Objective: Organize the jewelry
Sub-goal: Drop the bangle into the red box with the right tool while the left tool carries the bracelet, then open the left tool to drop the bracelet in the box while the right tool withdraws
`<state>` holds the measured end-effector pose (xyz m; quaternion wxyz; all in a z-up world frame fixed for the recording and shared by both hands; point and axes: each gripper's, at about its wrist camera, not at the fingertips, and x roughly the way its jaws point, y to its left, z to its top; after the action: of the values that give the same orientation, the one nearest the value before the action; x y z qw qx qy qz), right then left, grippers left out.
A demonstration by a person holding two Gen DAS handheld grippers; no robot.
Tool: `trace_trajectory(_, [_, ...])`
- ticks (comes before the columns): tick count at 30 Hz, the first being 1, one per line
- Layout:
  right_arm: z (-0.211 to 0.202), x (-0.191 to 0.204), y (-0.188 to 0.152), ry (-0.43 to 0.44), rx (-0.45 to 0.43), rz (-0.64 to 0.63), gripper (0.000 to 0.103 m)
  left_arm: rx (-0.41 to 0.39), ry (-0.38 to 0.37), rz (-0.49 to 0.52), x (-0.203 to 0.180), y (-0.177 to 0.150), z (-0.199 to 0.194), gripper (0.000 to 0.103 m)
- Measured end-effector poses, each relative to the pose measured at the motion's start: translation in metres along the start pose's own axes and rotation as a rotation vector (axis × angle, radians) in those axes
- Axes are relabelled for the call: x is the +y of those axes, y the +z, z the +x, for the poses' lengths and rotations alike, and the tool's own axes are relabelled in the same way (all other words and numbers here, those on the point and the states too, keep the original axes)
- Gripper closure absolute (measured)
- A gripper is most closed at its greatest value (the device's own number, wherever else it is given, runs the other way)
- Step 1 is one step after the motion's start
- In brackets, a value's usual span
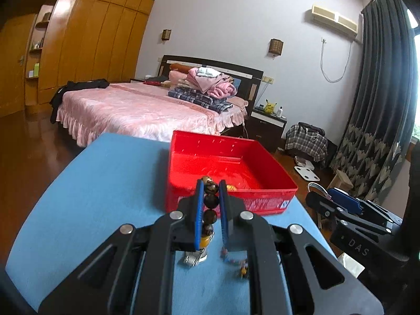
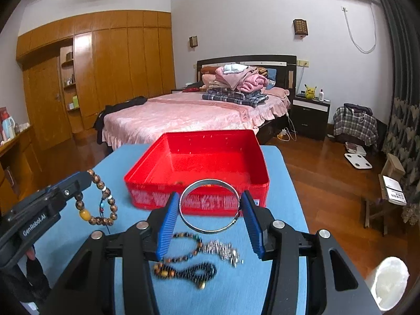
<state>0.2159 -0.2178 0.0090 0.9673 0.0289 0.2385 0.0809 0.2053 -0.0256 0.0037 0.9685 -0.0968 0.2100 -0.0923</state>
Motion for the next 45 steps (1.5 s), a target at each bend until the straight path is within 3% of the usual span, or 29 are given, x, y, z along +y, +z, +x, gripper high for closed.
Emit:
trace_trajectory(12, [0.043,-0.013,0.033,0.002,-0.006,0.026,0.055,-0.071,-0.047,-0.021,-0.016,0.047,0.043,0.093])
trace_trajectory(32, [0.131,-0.021,0.041,0.017,0.08,-0.002,0.053,0.064,-0.069,-0.009,-0.006,0.065,0.148,0.091])
trace_trajectory(34, [0.13,-0.022,0.039,0.004,0.075,-0.001,0.046,0.076,-0.059,-0.016,-0.002,0.064,0.151,0.076])
trace_trajectory(39, [0.12,-0.028,0.039,-0.028,0.054,0.01,0.032,0.072,-0.035,-0.024,0.007,0.064,0.144,0.058])
trace_trajectory(41, [0.113,-0.032,0.039,-0.038,0.046,0.014,0.019,0.068,-0.024,-0.033,0.01,0.064,0.136,0.045])
trace_trajectory(43, [0.106,-0.034,0.037,-0.041,0.043,0.025,0.013,0.066,-0.021,-0.036,0.015,0.063,0.126,0.03])
trace_trajectory(45, [0.098,-0.036,0.033,-0.04,0.044,0.039,0.01,0.065,-0.01,-0.031,0.018,0.062,0.116,0.023])
